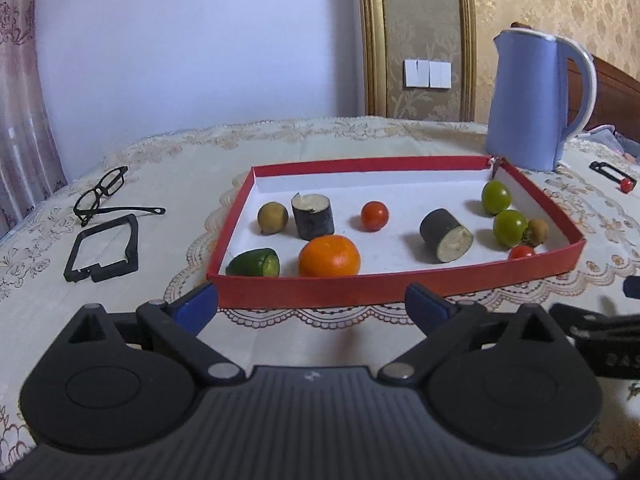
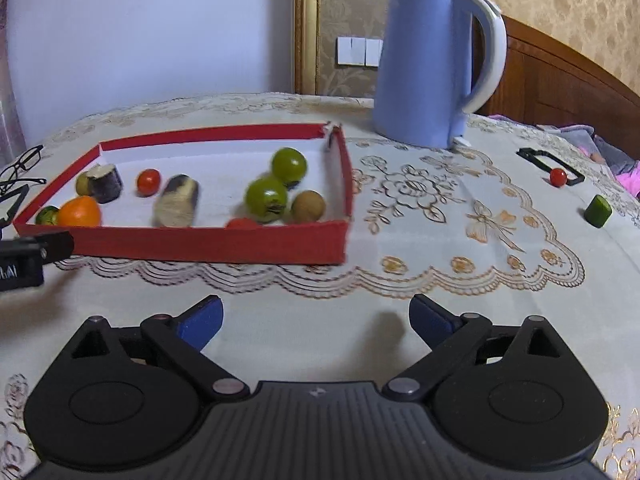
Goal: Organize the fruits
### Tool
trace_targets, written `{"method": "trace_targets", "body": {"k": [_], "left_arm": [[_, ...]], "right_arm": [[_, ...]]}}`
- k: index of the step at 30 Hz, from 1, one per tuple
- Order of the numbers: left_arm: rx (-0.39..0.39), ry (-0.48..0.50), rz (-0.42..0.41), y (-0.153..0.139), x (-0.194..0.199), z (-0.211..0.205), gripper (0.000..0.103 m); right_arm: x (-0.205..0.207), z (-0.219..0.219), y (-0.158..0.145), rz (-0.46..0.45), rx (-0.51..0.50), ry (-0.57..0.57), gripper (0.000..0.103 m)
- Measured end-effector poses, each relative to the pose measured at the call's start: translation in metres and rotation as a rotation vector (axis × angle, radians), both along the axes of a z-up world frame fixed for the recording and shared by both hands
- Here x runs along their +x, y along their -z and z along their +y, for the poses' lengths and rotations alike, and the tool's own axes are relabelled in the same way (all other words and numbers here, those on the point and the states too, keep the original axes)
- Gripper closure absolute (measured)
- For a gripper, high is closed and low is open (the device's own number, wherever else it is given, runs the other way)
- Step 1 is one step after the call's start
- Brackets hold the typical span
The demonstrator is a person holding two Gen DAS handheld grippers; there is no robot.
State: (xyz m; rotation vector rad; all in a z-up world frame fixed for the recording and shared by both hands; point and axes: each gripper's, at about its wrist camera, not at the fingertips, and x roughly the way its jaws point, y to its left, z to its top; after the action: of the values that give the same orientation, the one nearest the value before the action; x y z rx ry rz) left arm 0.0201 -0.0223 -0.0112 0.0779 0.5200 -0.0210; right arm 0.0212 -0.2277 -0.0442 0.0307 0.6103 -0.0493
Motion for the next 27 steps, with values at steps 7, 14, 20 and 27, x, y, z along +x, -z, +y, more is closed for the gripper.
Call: {"method": "trace_targets", "body": {"k": [7, 14, 20, 27], "left_arm": [[-0.053, 0.051, 0.008, -0.008, -0.011, 0.001, 0.003], [-0.077, 0.045, 0.010, -0.015, -0.017, 0.001, 0.001], [-0.058, 0.053, 0.023, -0.012, -0.019, -0.004, 0.001], [-0.045, 0.046, 0.016, -0.011, -0.021, -0.006, 0.000]], "right_arm": [[-0.005, 0.022, -0.008, -0.027, -0.020, -0.023, 0.003], [-0.010, 0.028, -0.007, -0.032, -0.030, -0.030, 0.003], [-0.013, 0.031, -0.010, -0.048, -0.044, -0.018, 0.003], [-0.011, 0.031, -0.009, -0.040, -0.032, -0.002, 0.003]]}}
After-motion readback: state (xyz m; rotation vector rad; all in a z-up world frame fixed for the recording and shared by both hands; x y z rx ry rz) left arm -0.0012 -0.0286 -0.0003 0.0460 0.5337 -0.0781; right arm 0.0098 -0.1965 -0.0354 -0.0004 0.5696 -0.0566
